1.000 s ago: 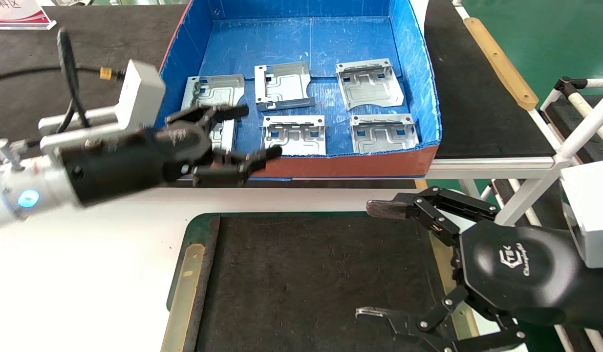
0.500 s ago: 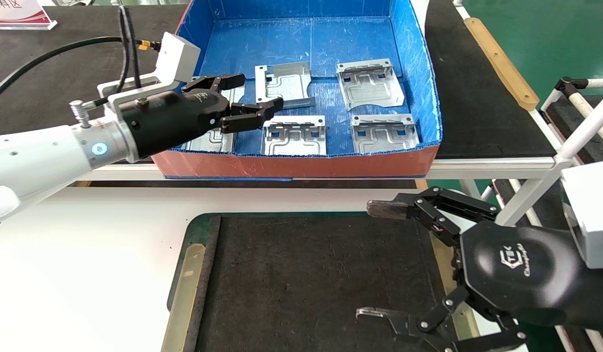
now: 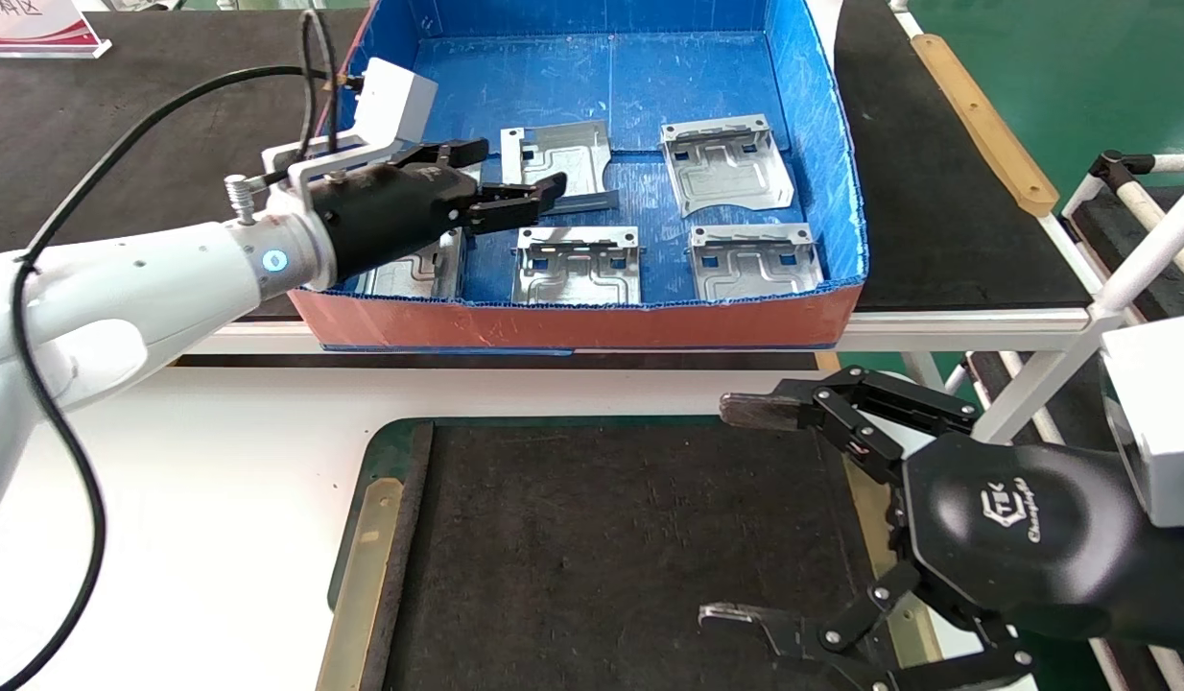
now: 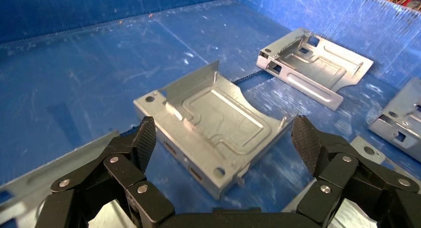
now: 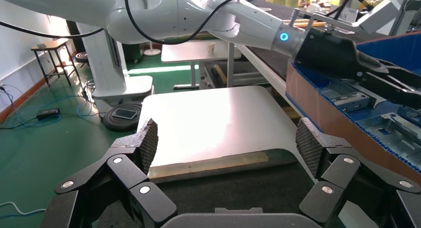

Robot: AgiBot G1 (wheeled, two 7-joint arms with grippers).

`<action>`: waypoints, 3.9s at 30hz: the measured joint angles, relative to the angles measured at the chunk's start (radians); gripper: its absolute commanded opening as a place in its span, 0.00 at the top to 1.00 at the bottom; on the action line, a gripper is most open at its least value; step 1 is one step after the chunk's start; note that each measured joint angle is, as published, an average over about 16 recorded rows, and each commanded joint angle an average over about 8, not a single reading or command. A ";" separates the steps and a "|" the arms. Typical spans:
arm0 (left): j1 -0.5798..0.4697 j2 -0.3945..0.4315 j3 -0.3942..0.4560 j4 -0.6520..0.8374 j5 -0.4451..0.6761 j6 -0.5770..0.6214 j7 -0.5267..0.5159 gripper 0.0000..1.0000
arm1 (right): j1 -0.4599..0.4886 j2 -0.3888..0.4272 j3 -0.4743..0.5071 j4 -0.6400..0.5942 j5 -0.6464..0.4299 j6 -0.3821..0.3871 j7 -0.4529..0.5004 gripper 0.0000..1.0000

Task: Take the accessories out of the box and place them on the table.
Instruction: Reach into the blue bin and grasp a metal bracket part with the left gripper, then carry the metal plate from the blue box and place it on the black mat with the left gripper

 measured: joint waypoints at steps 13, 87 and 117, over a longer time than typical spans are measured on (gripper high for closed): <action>-0.090 0.089 0.029 0.149 0.055 -0.084 0.009 0.00 | 0.000 0.000 0.000 0.000 0.000 0.000 0.000 0.00; -0.139 0.116 0.052 0.219 0.060 -0.135 0.027 1.00 | 0.000 0.000 0.000 -0.001 0.001 0.001 0.000 0.21; -0.102 -0.139 -0.017 0.029 -0.125 0.462 0.218 1.00 | 0.000 0.000 -0.001 -0.001 0.001 0.001 -0.001 0.00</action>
